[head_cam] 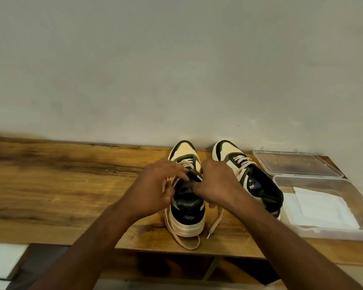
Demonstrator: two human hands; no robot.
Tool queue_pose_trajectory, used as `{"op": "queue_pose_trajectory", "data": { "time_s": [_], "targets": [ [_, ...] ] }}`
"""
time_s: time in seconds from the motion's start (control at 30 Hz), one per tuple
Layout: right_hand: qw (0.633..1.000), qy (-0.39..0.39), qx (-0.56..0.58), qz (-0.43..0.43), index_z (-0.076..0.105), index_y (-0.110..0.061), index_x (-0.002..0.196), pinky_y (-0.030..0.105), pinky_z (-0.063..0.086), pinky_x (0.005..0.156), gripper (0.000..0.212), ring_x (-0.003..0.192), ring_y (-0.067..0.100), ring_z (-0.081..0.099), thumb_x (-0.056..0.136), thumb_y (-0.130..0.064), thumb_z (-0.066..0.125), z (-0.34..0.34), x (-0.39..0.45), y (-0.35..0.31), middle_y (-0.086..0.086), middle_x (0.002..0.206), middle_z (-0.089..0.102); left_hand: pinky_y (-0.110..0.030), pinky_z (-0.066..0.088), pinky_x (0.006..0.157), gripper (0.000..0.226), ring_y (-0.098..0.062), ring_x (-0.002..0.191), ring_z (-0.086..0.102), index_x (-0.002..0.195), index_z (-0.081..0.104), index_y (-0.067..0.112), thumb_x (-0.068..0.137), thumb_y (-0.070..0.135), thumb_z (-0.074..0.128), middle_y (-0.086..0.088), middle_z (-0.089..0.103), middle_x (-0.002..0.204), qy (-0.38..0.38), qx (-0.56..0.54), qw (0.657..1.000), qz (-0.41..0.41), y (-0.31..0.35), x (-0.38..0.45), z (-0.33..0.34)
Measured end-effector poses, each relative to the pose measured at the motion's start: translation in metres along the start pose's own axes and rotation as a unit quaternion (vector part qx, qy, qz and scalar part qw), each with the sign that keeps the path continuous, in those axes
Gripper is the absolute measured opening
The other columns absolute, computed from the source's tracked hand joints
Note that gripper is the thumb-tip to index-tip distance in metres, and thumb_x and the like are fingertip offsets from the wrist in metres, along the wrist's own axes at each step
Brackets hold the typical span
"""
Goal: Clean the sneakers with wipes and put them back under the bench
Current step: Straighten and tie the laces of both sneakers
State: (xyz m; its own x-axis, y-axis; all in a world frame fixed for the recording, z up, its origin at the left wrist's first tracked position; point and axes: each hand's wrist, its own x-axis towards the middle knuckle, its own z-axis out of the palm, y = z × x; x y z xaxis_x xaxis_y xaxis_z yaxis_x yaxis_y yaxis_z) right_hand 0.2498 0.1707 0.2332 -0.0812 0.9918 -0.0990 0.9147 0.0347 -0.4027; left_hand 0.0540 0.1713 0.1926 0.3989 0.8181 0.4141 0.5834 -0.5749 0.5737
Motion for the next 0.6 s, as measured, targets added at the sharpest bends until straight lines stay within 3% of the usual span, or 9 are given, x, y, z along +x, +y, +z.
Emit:
{"op": "queue_pose_trajectory", "data": {
  "time_s": [0.07,0.1,0.2,0.3,0.43,0.53,0.6],
  "targets": [
    [1.000,0.021,-0.013,-0.010,0.051,-0.018,0.094,0.035,0.062,0.066,0.030,0.059,0.017,0.060,0.083,-0.031,0.077,0.005,-0.007,-0.001,-0.002,0.079,0.059,-0.041,0.056,0.101,0.044,-0.009,0.119,0.063,0.124,0.073,0.025,0.084,0.010,0.082,0.008,0.071,0.127,0.076,-0.005,0.993,-0.086,0.006,0.003,0.002],
    [1.000,0.024,-0.006,-0.010,0.051,-0.019,0.097,0.034,0.061,0.066,0.033,0.060,0.016,0.059,0.083,-0.033,0.077,0.006,-0.009,-0.002,-0.004,0.081,0.057,-0.042,0.054,0.103,0.053,-0.012,0.122,0.062,0.134,0.068,0.024,0.084,0.026,0.086,0.005,0.068,0.132,0.076,0.015,0.986,-0.146,0.008,0.004,0.003],
    [1.000,0.019,-0.001,-0.005,0.059,-0.019,0.108,0.030,0.056,0.065,0.035,0.070,0.014,0.060,0.086,-0.041,0.076,0.004,-0.012,-0.002,-0.007,0.084,0.057,-0.038,0.053,0.103,0.082,-0.016,0.125,0.063,0.142,0.059,0.022,0.072,0.052,0.091,0.005,0.066,0.137,-0.015,0.016,0.959,-0.283,0.005,0.003,0.009],
    [0.997,0.070,-0.041,-0.009,0.067,-0.021,0.111,0.032,0.054,0.070,0.038,0.084,0.016,0.063,0.086,-0.048,0.075,-0.014,-0.010,0.005,-0.006,0.093,0.065,-0.033,0.057,0.095,0.076,-0.007,0.111,0.067,0.134,0.063,0.025,0.070,0.052,0.092,0.010,0.071,0.128,-0.019,-0.029,0.952,-0.305,0.009,0.005,0.013],
    [0.988,0.123,-0.081,0.053,0.065,-0.021,0.113,0.033,0.048,0.075,0.036,0.096,0.026,0.063,0.081,-0.033,0.076,-0.065,-0.003,0.043,0.001,0.110,0.068,-0.027,0.048,0.087,0.077,-0.014,0.115,0.066,0.136,0.061,0.024,0.072,0.055,0.090,0.007,0.070,0.129,0.008,0.080,0.956,-0.281,0.023,0.011,0.016],
    [0.983,0.076,-0.117,0.119,0.063,-0.022,0.121,0.037,0.053,0.086,0.057,0.108,0.029,0.063,0.070,-0.036,0.083,-0.089,0.000,0.080,0.004,0.123,0.065,-0.029,0.049,0.085,0.080,-0.018,0.117,0.066,0.134,0.061,0.025,0.069,0.066,0.086,0.005,0.070,0.128,-0.026,0.152,0.944,-0.291,0.025,0.016,0.019],
    [0.983,0.021,-0.103,0.150,0.062,-0.019,0.124,0.038,0.057,0.087,0.065,0.105,0.028,0.066,0.066,-0.033,0.089,-0.088,0.002,0.095,0.006,0.123,0.065,-0.028,0.048,0.079,0.080,-0.018,0.111,0.068,0.129,0.065,0.027,0.067,0.072,0.084,0.005,0.072,0.122,-0.050,0.187,0.935,-0.298,0.023,0.019,0.021]
  ]
}}
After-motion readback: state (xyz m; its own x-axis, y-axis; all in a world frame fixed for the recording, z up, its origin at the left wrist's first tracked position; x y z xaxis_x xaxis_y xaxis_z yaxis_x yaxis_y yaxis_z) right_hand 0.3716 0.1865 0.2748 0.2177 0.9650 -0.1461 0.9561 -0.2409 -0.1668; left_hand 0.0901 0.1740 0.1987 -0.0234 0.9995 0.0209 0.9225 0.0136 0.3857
